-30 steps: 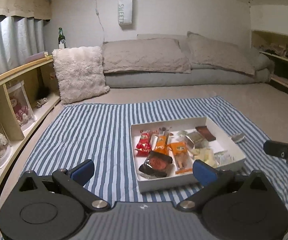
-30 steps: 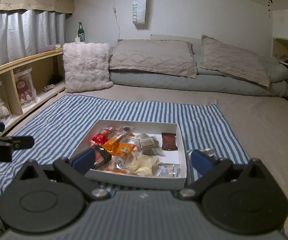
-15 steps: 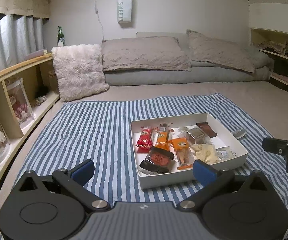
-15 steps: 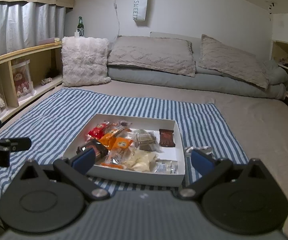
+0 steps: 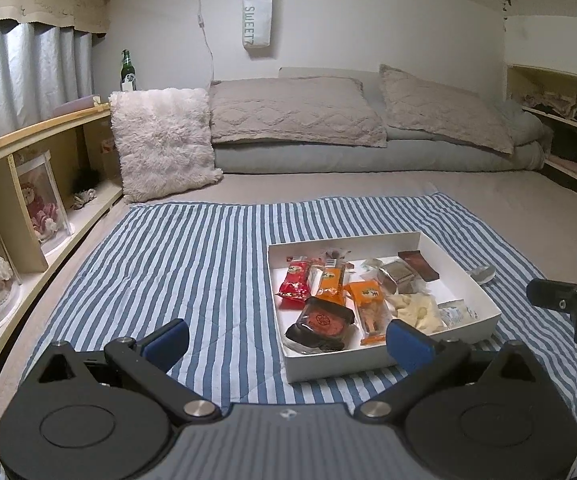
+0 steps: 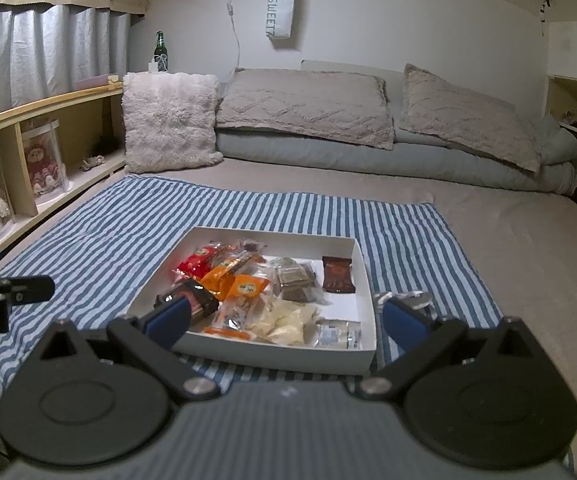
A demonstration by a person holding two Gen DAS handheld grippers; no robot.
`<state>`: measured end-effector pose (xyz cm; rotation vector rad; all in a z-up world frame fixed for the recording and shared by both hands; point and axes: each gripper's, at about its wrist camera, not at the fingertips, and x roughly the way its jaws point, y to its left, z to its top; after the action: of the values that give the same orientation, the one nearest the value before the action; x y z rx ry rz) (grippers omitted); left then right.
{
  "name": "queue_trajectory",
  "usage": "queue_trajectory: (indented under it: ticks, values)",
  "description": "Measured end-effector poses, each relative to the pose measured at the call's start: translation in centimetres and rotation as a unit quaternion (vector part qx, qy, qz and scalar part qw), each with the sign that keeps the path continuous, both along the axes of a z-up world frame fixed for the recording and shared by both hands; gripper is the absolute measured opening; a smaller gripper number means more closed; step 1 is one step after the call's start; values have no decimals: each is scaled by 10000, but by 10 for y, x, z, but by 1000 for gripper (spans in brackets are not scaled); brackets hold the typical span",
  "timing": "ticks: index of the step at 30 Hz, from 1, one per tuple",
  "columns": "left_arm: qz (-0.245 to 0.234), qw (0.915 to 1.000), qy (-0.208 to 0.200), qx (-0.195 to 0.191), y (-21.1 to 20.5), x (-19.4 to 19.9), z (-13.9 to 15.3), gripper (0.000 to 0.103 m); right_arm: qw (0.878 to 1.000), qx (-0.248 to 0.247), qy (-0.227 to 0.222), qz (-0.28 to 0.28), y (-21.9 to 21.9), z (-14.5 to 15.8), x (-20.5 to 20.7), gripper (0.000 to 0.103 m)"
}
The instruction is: Organize snacks
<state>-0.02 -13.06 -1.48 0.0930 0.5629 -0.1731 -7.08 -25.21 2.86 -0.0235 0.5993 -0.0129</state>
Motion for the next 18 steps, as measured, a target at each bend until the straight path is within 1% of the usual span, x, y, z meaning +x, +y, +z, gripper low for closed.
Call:
queue_trajectory:
  ticks: [18]
  values:
    - [34, 10000, 49, 2, 0, 3, -2, 103, 10000, 13, -7, 29, 3, 0, 1, 102]
